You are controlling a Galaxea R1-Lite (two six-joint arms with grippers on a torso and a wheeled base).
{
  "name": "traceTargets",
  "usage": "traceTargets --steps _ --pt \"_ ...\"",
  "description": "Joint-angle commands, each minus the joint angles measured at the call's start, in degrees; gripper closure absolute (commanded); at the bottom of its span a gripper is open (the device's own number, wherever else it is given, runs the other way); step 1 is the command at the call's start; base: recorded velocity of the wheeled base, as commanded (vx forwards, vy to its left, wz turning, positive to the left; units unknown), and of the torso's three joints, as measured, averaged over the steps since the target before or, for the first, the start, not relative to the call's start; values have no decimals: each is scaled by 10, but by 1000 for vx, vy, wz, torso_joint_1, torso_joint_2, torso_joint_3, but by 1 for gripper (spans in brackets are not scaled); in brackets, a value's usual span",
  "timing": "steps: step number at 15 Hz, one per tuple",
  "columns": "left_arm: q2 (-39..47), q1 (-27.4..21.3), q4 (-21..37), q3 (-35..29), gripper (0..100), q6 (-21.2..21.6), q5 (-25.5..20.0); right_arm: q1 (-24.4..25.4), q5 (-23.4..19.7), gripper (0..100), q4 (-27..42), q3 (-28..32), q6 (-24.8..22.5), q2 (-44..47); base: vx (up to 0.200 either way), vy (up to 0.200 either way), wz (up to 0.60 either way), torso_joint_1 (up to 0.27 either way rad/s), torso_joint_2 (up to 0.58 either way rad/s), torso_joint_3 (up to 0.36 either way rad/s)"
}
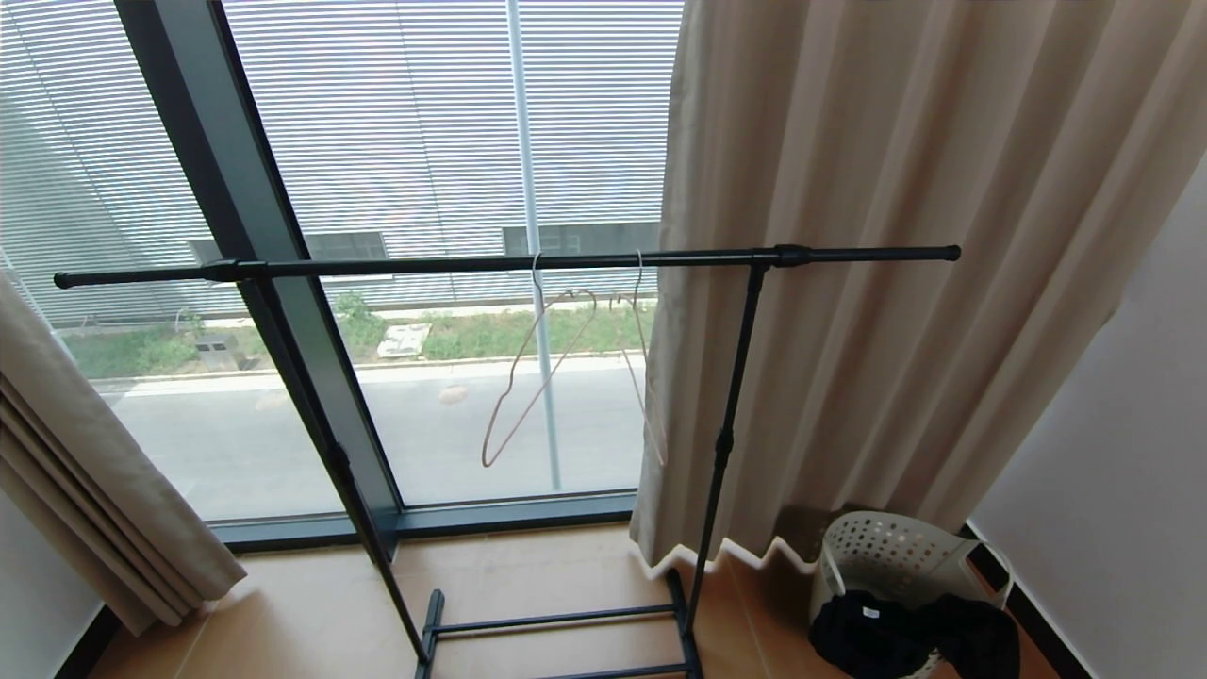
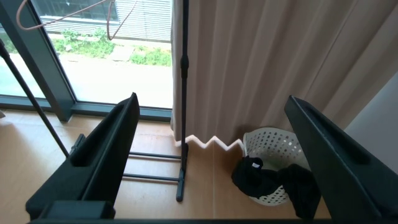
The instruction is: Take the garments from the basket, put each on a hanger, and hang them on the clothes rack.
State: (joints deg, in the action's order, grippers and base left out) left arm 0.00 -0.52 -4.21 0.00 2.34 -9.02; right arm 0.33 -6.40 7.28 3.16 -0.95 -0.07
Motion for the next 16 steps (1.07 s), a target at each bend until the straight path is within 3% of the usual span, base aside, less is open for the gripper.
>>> traceTargets --steps 1,7,16 --pt "0 0 0 0 0 -1 0 0 -1 0 -1 0 0 1 0 0 0 0 0 0" --pt "0 0 0 0 0 -1 0 0 -1 0 0 0 2 1 0 0 0 -55 119 65" --pt "0 0 1 0 0 -1 -1 0 0 0 0 0 5 1 0 0 0 -141 314 171"
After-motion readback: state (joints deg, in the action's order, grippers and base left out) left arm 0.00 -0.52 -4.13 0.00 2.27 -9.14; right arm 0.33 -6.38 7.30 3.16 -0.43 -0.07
